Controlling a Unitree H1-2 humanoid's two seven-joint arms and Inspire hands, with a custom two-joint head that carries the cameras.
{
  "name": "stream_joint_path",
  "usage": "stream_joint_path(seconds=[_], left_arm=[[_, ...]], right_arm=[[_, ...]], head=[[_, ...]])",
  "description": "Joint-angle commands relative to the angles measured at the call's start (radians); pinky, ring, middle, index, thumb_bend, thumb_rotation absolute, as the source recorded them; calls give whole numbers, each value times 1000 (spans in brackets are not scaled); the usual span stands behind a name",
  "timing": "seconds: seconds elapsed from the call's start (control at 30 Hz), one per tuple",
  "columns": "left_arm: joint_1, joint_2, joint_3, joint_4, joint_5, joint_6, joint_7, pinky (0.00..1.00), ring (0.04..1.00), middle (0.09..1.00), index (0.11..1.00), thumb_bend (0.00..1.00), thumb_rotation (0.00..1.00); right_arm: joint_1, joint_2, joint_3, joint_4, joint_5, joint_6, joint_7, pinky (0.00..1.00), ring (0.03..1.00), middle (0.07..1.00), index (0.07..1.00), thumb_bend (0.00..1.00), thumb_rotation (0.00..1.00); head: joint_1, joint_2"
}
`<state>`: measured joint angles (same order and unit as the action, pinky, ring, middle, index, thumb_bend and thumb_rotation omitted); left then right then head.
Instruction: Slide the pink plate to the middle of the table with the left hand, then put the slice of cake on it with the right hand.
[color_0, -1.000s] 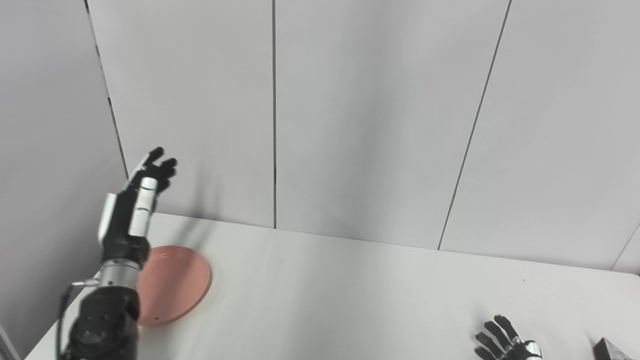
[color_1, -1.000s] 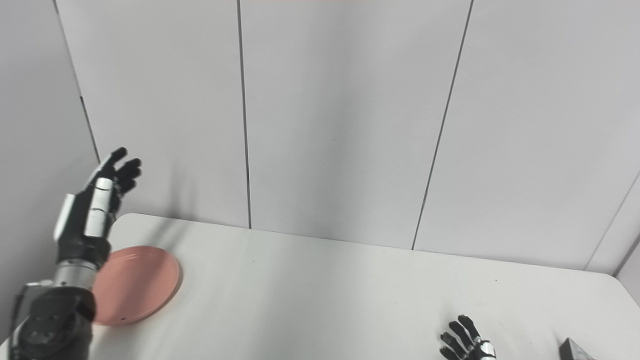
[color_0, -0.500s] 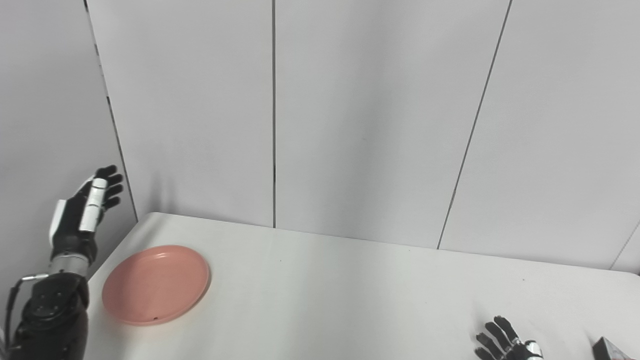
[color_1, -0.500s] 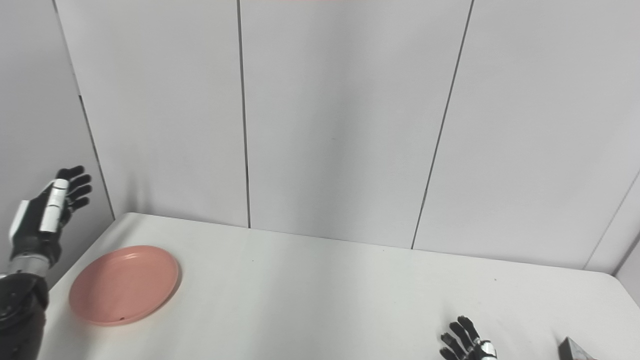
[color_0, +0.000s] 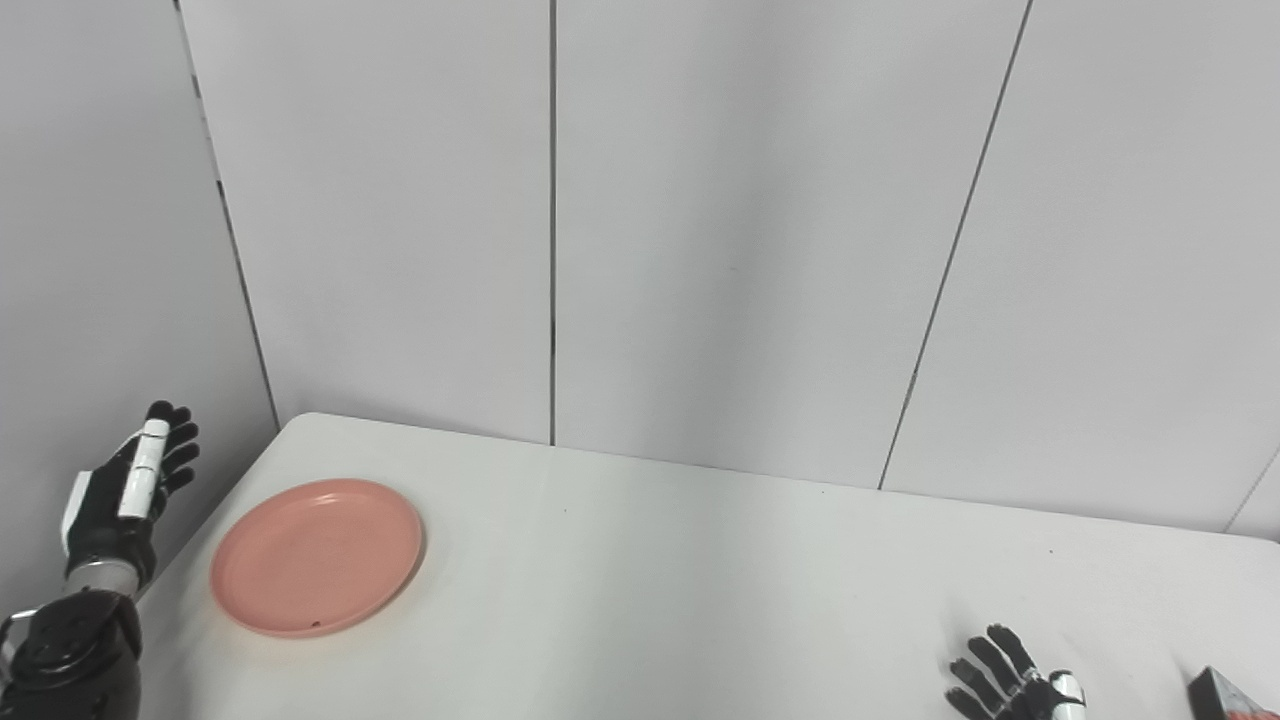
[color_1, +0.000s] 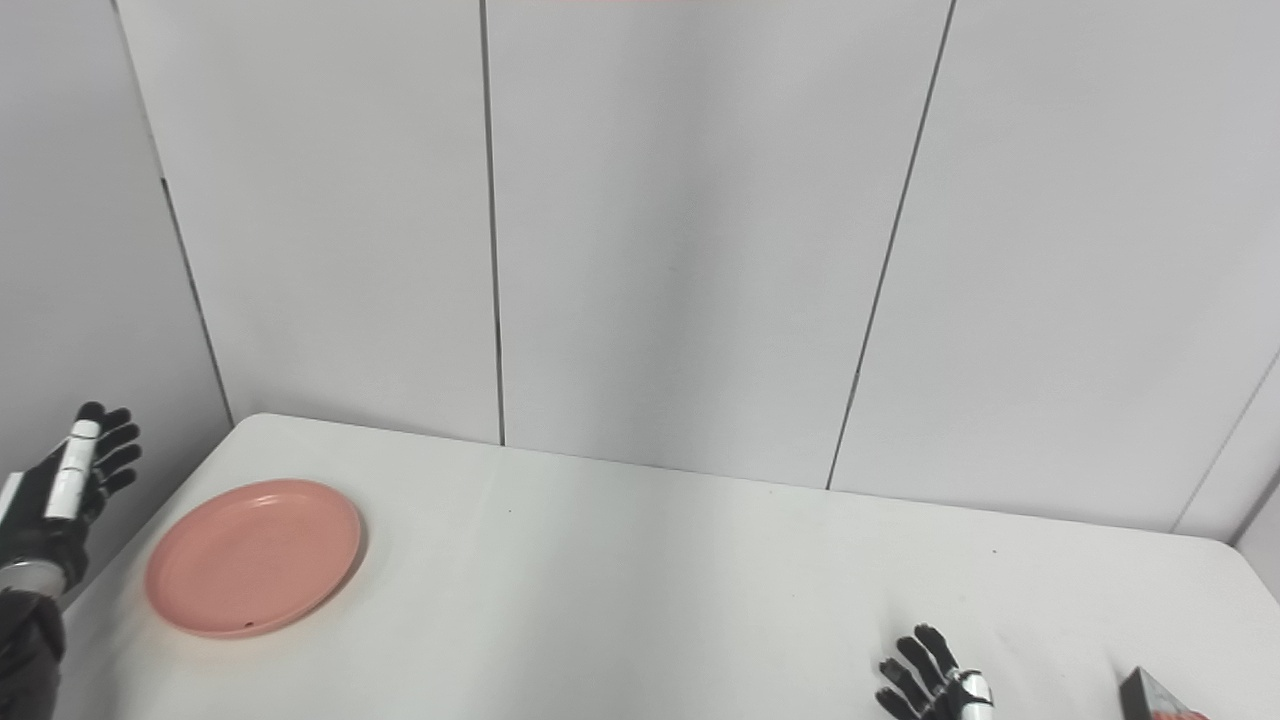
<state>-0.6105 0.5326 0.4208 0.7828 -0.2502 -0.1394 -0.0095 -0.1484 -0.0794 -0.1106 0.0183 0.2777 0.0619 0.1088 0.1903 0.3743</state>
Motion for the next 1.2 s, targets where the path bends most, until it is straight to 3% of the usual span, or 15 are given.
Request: stream_joint_path(seconds=[0.0, 0.27, 0.73, 1.17], left_arm=[[-8, -2, 17, -37, -43, 26, -5, 883, 887, 867, 808, 748, 923], [24, -69, 37, -75, -117, 99, -5, 914, 862, 836, 791, 708, 921], [66, -142, -65, -122, -84, 154, -18, 860, 845, 821, 776, 729, 910], [75, -162, -152, -180, -72, 167, -49, 797, 809, 794, 757, 742, 920]], right_arm=[[22, 1, 5, 1, 2, 42, 0, 850, 860, 897, 909, 734, 1000], [20, 1, -1, 11, 4, 34, -3, 843, 837, 872, 886, 734, 1000], [15, 3, 2, 26, -12, 19, -9, 822, 826, 861, 880, 726, 1000], [21, 10, 6, 16, -36, 14, -7, 801, 825, 854, 890, 722, 1000]], head=[[1, 1], [-3, 6], [-20, 11], [-42, 20]])
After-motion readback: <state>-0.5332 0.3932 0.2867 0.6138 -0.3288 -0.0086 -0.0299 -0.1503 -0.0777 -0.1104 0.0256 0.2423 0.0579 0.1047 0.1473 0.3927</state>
